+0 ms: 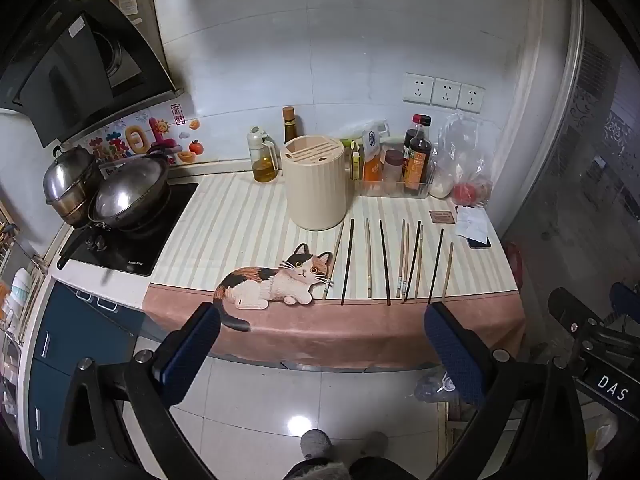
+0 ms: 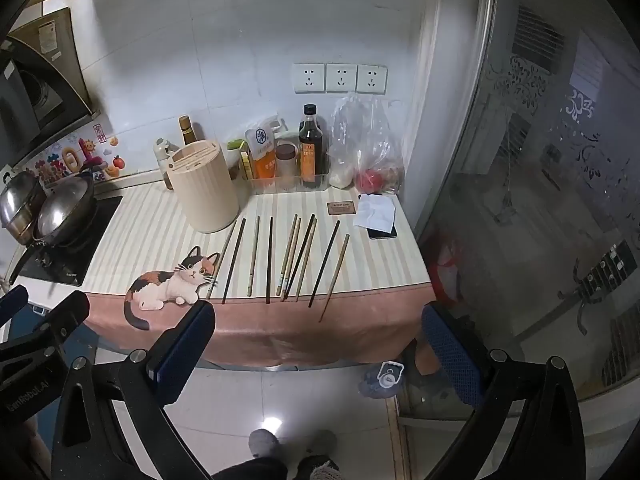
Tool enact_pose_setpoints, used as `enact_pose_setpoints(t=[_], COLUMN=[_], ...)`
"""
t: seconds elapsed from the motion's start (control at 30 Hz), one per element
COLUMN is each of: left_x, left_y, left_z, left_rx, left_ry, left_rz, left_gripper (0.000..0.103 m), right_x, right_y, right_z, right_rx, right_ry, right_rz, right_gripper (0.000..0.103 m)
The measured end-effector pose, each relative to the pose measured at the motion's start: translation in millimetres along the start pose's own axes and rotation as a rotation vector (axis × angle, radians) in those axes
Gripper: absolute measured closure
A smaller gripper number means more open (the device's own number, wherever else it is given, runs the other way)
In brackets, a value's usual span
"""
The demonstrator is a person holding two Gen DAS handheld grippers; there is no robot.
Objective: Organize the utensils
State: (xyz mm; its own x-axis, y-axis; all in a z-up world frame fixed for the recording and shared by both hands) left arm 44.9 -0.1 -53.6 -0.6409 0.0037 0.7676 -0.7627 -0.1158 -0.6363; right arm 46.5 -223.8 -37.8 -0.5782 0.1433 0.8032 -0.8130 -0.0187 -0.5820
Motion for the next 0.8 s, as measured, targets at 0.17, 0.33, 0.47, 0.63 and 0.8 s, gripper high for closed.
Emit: enact_pose_setpoints(t=[0.17, 0.33, 0.47, 0.63, 0.8], left_x=[0.0, 0.0, 0.2, -2.8, 4.3], left_y=[0.0, -0.1, -0.2, -3.4, -5.3], left_z=[-0.1, -0.2, -0.3, -4.8, -4.5], left_rx=[0.000, -0.001, 0.000, 0.007, 0.009], left_ry=[-0.001, -0.002, -0.004, -0.006, -0.010], left_rz=[0.002, 0.001, 0.004, 0.010, 0.015], left_gripper=[0.000, 0.000, 0.000, 0.000, 0.000], right_x=[-0.4, 2.0, 1.4, 1.7, 1.3], right_y=[-1.9, -1.7, -0.5, -3.5, -4.9], right_z=[-0.8, -2.0, -3.0, -4.5, -5.9], right_rx=[0.001, 0.005, 0.008, 0.012, 0.006], right_ry=[0.001, 0.005, 0.010, 0.006, 0.003], right_rz=[0.011, 0.012, 0.008, 0.009, 0.009], right_gripper=[0.000, 0.000, 0.000, 0.000, 0.000])
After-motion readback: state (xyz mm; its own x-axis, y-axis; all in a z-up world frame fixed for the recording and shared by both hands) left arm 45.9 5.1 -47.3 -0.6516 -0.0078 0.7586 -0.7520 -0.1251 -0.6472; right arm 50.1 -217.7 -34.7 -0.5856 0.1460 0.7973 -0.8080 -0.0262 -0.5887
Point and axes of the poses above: each gripper's, at about its wrist camera, not at the fingertips, and x roughly against the way its jaws point, z to its right, y to its underside, the point moved 7 cm from there along -x, roughly the way its jaws point, and after that the axes turned 10 degrees about x, right-handed, at the moved point
